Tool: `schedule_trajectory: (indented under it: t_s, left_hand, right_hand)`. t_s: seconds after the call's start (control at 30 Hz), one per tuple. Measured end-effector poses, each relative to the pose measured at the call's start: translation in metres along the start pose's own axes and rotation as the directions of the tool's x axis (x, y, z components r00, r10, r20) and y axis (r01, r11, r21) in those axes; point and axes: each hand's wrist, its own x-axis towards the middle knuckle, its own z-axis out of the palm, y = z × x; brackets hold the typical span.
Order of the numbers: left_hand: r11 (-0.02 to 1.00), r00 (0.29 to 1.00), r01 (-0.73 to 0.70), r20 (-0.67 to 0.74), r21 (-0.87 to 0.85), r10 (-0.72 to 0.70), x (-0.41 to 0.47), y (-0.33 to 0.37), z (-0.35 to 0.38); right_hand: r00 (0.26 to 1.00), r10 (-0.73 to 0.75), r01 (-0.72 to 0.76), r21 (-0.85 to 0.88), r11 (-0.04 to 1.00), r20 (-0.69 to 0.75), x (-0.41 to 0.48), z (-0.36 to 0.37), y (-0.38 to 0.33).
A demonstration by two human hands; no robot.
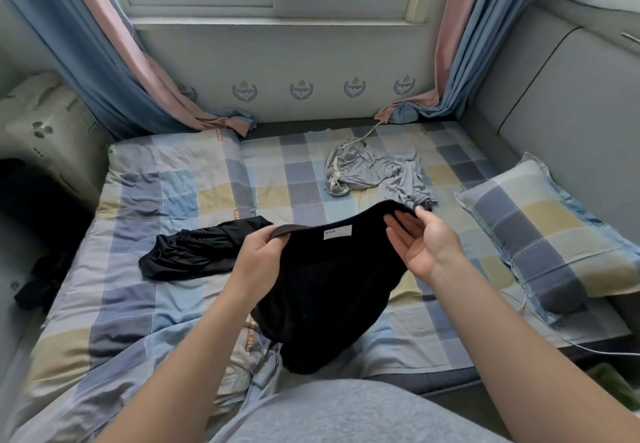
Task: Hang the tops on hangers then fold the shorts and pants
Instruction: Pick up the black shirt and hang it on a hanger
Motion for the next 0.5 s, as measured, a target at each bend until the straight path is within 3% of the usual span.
schedule_trajectory:
  t_s: [0.23, 0.33, 0.4, 0.5]
  left_hand:
    - [1.0, 0.997, -0.006, 0.071, 0.012, 0.005, -0.012, 0.031, 0.001]
    - [0.999, 0.993, 0.005, 0.116, 0.034, -0.009, -0.017, 0.034, 0.003]
    - [0.998, 0.99, -0.015, 0.142, 0.059, 0.007, -0.019, 0.039, 0.004]
    - [0.985, 0.981, -0.093, 0.18, 0.142, 0.066, -0.022, 0.051, 0.004]
  right_hand:
    - [1.0, 0.005, -0.004, -0.097, 0.995, 0.01, -0.004, -0.011, 0.023]
    - [0.976, -0.032, 0.1, -0.313, 0.945, 0.218, -0.014, -0.01, 0.032]
    - [0.901, 0.003, 0.251, -0.526, 0.813, 0.434, -0.023, -0.007, 0.04]
    - [0.755, 0.179, 0.49, -0.723, 0.488, 0.631, -0.035, 0.003, 0.059]
